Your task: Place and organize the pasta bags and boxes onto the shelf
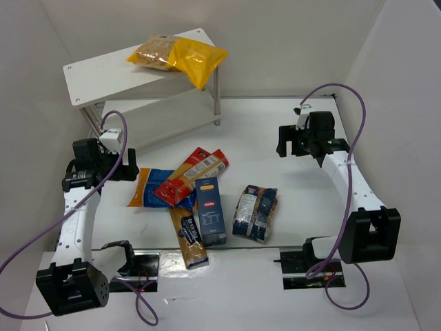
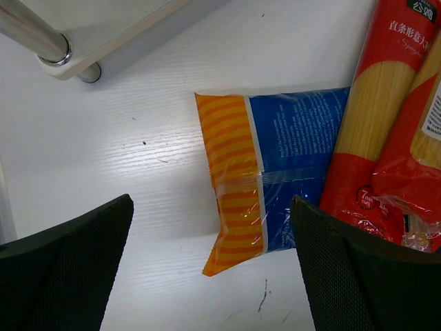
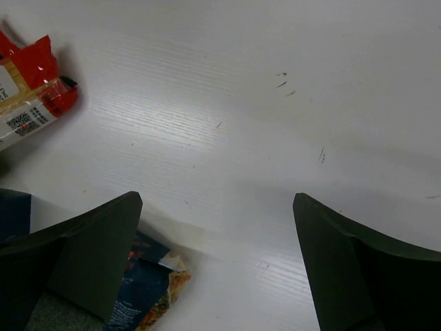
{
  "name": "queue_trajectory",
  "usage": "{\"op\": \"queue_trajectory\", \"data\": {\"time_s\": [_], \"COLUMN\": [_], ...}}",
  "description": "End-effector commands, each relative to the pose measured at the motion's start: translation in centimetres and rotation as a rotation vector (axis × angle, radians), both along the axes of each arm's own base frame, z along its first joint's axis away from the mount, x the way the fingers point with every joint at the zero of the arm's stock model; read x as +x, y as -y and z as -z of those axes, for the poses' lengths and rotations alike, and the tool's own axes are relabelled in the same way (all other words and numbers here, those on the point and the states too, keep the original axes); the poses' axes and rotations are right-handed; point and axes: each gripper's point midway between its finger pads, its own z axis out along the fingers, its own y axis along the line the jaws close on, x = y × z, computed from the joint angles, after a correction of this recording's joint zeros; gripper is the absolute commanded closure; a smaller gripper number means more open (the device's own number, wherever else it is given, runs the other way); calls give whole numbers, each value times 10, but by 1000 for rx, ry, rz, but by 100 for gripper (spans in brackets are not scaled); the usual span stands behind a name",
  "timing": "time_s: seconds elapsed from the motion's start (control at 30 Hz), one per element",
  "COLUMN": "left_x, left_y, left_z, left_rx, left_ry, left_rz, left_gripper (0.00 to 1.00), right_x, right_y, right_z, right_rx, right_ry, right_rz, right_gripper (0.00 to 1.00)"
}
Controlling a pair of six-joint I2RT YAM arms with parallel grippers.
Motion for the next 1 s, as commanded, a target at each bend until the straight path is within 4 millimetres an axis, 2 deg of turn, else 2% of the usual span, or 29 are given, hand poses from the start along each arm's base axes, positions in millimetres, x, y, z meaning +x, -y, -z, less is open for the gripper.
{"op": "queue_trajectory", "data": {"time_s": [0.0,0.07,0.13,0.17,0.23,0.27,0.3,0.37,0.47,0.57,0.77,0.97], "left_x": [7,7,7,8,8,8,8,8,7,7,7,8], "left_y": [1,1,1,0,0,0,0,0,2,2,2,3], "left_z": [-19,-19,-19,-17,-17,-17,-15,-15,-13,-13,-13,-11], "left_rx": [-2,5,5,3,3,3,1,1,-8,-1,-1,-9], "left_ry": [56,57,57,48,48,48,39,39,31,32,32,23], "left_rz": [13,19,19,19,19,19,19,19,26,32,32,39], "left_gripper": [0,0,0,0,0,0,0,0,0,0,0,0], "right_x": [7,7,5,8,5,-8,-14,-32,-41,-43,-78,-107], "right_y": [0,2,2,0,-5,-14,-18,-22,-20,-20,-57,-74], "right_z": [-18,-18,-2,-5,14,20,35,48,57,64,81,103], "right_rx": [-1,-7,-9,-12,-8,24,37,42,24,2,9,-25], "right_ry": [53,53,-3,-5,-101,-182,-256,-347,-419,-460,-529,-597], "right_rz": [-7,0,-1,-20,-64,-118,-151,-207,-239,-282,-594,-812], "right_gripper": [1,1,1,1,1,1,1,1,1,1,1,1]}}
